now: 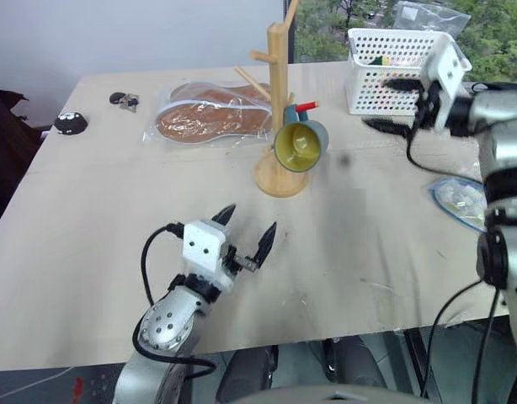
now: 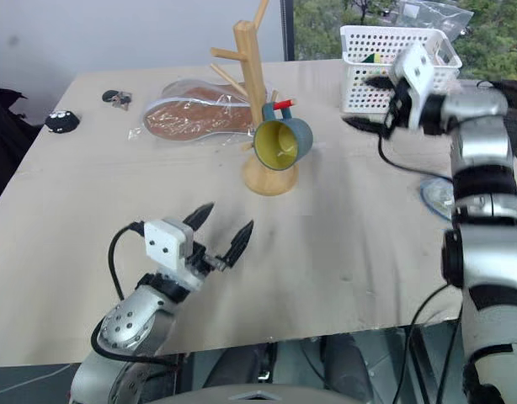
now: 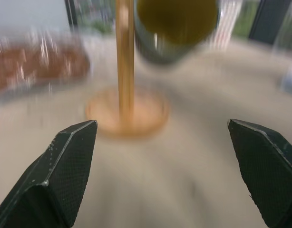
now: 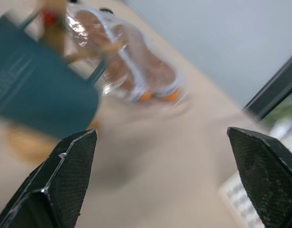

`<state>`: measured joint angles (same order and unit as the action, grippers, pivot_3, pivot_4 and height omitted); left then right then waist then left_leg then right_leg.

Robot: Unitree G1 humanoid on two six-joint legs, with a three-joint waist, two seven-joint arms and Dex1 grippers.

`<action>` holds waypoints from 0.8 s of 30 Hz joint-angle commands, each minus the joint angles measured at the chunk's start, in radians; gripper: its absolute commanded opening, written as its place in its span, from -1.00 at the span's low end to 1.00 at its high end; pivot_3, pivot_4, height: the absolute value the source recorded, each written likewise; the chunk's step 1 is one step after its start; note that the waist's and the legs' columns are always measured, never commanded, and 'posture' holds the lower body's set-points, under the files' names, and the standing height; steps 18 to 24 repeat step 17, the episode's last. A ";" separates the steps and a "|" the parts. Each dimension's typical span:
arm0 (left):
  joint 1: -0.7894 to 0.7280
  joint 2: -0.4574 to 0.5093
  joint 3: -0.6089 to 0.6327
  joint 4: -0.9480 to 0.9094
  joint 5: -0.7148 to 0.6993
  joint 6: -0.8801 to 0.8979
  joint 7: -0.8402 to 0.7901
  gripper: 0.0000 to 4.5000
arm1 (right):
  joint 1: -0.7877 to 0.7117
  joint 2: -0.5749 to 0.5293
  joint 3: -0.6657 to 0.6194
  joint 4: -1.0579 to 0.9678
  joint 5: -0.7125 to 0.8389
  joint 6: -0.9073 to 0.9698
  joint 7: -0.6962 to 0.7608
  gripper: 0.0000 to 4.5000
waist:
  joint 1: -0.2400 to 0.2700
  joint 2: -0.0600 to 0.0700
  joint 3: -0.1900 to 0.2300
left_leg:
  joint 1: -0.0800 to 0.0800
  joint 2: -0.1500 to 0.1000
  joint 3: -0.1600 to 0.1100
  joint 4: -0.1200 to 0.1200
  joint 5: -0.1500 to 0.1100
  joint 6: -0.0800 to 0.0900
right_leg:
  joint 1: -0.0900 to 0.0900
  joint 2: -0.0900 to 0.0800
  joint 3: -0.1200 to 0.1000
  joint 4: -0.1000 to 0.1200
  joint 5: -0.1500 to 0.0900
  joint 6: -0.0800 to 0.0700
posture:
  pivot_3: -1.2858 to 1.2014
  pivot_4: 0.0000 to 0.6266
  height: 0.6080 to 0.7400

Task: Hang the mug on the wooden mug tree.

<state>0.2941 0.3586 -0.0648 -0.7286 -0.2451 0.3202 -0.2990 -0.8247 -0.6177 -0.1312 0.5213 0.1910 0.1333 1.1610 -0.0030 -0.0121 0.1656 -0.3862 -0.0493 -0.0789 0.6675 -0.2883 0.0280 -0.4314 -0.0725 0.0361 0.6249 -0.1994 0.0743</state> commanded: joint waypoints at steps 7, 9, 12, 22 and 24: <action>0.117 0.068 0.113 -0.021 -0.131 0.016 -0.134 1.00 | 0.911 0.148 -0.119 -0.777 0.202 0.130 -0.210 0.97 | -0.011 0.008 -0.002 | 0.006 0.000 0.005 0.001 -0.003 0.005 | 0.005 0.001 0.005 0.001 0.000 0.001 | 0.03 -0.52 1.00; 0.150 0.074 0.122 -0.049 -0.147 0.024 -0.138 1.00 | 0.968 0.171 -0.120 -0.781 0.191 0.089 -0.243 0.97 | -0.016 0.006 -0.002 | 0.013 0.001 0.006 0.002 -0.003 0.005 | 0.012 0.002 0.004 0.000 0.000 0.001 | 0.03 -0.52 1.00; 0.186 0.079 0.119 -0.077 -0.161 0.043 -0.139 1.00 | 0.994 0.181 -0.120 -0.761 0.197 0.056 -0.261 0.97 | -0.015 0.004 -0.003 | 0.025 0.001 0.006 0.002 -0.003 0.005 | 0.024 0.001 0.004 0.000 -0.006 0.002 | 0.03 -0.52 1.00; 0.196 0.083 0.095 -0.061 -0.111 0.037 -0.124 1.00 | 0.993 0.149 -0.090 -0.728 0.208 0.038 -0.226 0.97 | -0.010 0.003 -0.004 | 0.025 0.001 0.005 0.002 -0.003 0.005 | 0.023 0.002 0.003 0.000 -0.003 -0.002 | 0.03 -0.52 1.00; 0.196 0.083 0.095 -0.061 -0.111 0.037 -0.124 1.00 | 0.993 0.149 -0.090 -0.728 0.208 0.038 -0.226 0.97 | -0.010 0.003 -0.004 | 0.025 0.001 0.005 0.002 -0.003 0.005 | 0.023 0.002 0.003 0.000 -0.003 -0.002 | 0.03 -0.52 1.00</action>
